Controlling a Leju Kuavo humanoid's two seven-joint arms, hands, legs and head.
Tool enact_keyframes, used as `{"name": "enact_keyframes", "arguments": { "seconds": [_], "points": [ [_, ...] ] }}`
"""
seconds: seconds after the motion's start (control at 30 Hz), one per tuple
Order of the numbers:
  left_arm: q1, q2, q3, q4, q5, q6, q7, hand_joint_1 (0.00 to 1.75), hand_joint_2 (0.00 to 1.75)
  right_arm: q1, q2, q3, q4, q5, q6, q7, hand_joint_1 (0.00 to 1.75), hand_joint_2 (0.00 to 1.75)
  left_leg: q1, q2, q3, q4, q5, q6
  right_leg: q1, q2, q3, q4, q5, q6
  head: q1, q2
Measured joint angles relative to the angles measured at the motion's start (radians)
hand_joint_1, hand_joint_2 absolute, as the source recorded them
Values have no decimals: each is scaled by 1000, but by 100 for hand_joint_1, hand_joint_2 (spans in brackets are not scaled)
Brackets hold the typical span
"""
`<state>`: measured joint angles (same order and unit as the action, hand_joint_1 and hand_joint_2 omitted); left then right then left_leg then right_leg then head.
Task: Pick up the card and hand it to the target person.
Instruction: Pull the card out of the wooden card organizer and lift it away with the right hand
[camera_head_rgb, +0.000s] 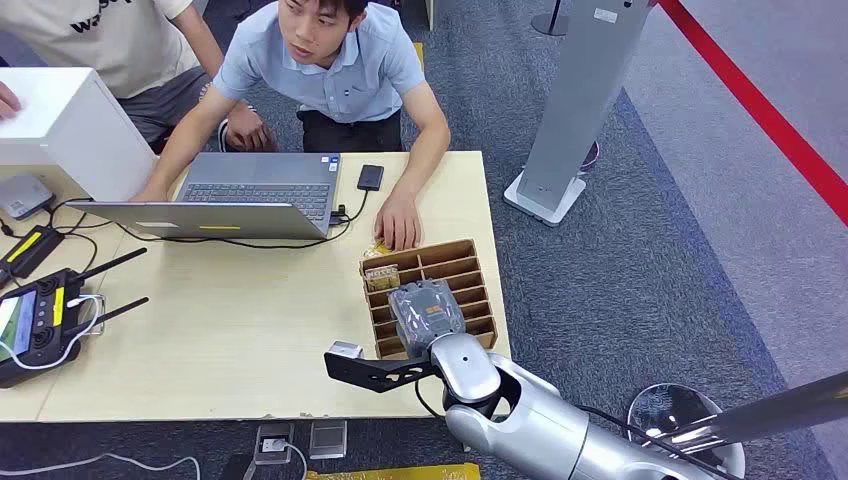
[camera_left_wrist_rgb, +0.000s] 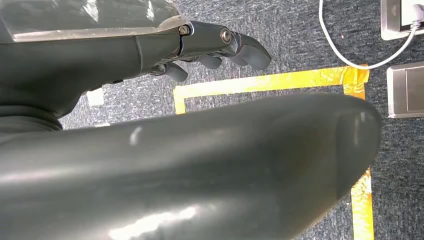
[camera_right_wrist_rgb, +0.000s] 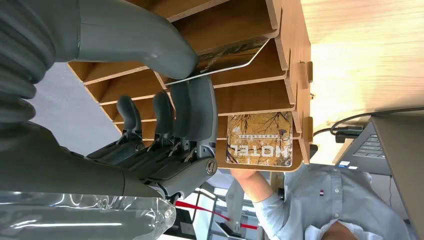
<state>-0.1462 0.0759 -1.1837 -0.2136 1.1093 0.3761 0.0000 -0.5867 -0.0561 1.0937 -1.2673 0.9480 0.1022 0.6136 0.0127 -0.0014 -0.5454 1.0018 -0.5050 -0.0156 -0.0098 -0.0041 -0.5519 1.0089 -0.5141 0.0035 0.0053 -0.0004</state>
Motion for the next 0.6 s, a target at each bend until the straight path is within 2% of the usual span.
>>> {"name": "enact_keyframes", "arguments": {
  "seconds": [0.13, 0.3, 0.43, 0.6],
  "points": [
    [0, 0, 0, 0, 0, 0, 0, 0, 0, 0, 0, 0, 0, 0, 0, 0, 132, 175, 0, 0, 0, 0, 0, 0, 0, 0, 0, 0, 0, 0, 0, 0],
    [0, 0, 0, 0, 0, 0, 0, 0, 0, -1, 0, 0, 0, 0, 0, 0, 148, 175, 0, 0, 0, 0, 0, 0, 0, 0, 0, 0, 0, 0, 0, 0],
    [0, 0, -1, 0, -5, -1, -1, 0, 175, -2, 0, 0, 0, -1, 0, 0, 160, 175, 0, 0, 0, 0, 0, 0, 0, 0, 0, 0, 0, 0, 0, 0],
    [0, 0, -10, 0, -23, 10, 16, 0, 175, -5, 0, 0, 0, -7, 0, 2, 161, 175, 0, 0, 0, 0, 0, 0, 0, 0, 0, 0, 0, 0, 0, 0]
  ]
}}
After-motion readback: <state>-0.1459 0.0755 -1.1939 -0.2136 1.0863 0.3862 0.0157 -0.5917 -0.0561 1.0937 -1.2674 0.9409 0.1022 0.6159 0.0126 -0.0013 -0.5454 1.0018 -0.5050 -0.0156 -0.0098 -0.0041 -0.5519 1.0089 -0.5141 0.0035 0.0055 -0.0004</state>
